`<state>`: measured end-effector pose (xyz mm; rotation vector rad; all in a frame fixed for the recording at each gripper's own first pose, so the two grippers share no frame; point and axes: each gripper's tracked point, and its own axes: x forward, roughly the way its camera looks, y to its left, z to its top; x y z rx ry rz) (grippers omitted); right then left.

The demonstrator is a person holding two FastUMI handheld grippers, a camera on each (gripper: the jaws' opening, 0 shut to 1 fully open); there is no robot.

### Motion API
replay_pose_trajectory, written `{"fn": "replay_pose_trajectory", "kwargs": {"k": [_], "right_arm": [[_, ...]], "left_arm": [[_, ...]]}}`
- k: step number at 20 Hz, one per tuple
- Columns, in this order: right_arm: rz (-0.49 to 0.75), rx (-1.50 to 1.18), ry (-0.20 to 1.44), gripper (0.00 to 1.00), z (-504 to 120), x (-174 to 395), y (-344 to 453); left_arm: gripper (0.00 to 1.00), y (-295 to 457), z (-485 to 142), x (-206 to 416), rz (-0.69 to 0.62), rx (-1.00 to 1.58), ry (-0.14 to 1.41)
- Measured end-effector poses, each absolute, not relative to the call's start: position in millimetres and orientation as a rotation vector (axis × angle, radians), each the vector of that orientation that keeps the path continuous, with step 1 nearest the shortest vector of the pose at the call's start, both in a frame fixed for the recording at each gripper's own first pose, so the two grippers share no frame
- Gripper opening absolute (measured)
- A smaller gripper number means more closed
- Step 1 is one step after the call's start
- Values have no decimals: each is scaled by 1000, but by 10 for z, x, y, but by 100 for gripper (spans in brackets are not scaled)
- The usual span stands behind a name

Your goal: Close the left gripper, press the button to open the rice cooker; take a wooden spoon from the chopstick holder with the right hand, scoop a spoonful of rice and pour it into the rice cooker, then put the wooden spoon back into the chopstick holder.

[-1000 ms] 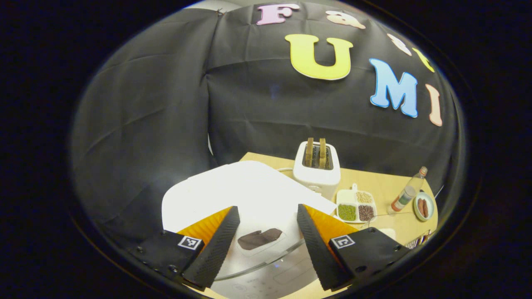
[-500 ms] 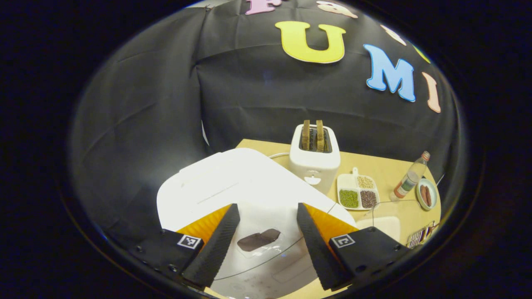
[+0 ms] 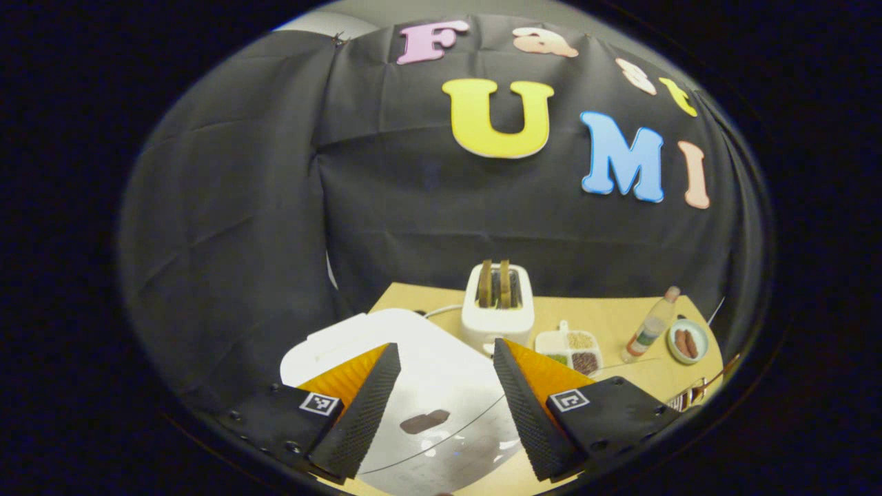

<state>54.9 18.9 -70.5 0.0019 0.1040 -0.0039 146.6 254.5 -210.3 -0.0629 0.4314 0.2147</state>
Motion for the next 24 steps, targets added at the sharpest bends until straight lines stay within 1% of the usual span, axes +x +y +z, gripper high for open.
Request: {"fn": "replay_pose_trajectory", "kwargs": {"k": [2, 3, 4, 5, 7, 8, 10, 11, 12, 13, 14, 15, 20, 24], "right_arm": [[-12, 7, 79, 98, -579, 512, 199], [-15, 9, 65, 98, -505, 486, 203], [-18, 11, 51, 93, -442, 451, 207], [-21, 12, 42, 98, -379, 420, 204], [-31, 11, 23, 98, -247, 350, 199], [-31, 8, 13, 98, -187, 311, 212], [-26, 1, -6, 97, -86, 260, 227], [-23, -2, -12, 97, -43, 251, 222], [-20, 0, -16, 93, -4, 226, 223], [-14, 9, -23, 93, 36, 211, 226], [-11, 15, -28, 97, 54, 211, 217], [-10, 12, -29, 97, 61, 225, 189], [48, 0, -17, 97, 34, 224, 173], [72, 21, -27, 97, 34, 193, 93]], "left_arm": [[95, 2292, -1575, 1409, 171, -80, 319], [92, 2149, -1345, 1312, 147, -86, 273], [95, 2001, -1109, 1194, 126, -89, 232], [95, 1893, -890, 1047, 118, -96, 200], [97, 1600, -604, 776, 84, -133, 136], [98, 1469, -431, 763, 69, -141, 112], [97, 1209, -181, 589, 42, -129, 71], [98, 1082, -96, 503, 27, -122, 51], [97, 970, -13, 435, 15, -112, 31], [98, 896, 48, 373, 12, -99, 14], [98, 830, 77, 339, 10, -85, 8], [96, 751, 63, 308, 11, -75, 10], [96, 507, 81, 239, 28, -73, -2], [96, 352, 82, 154, 57, -5, -5]]}}
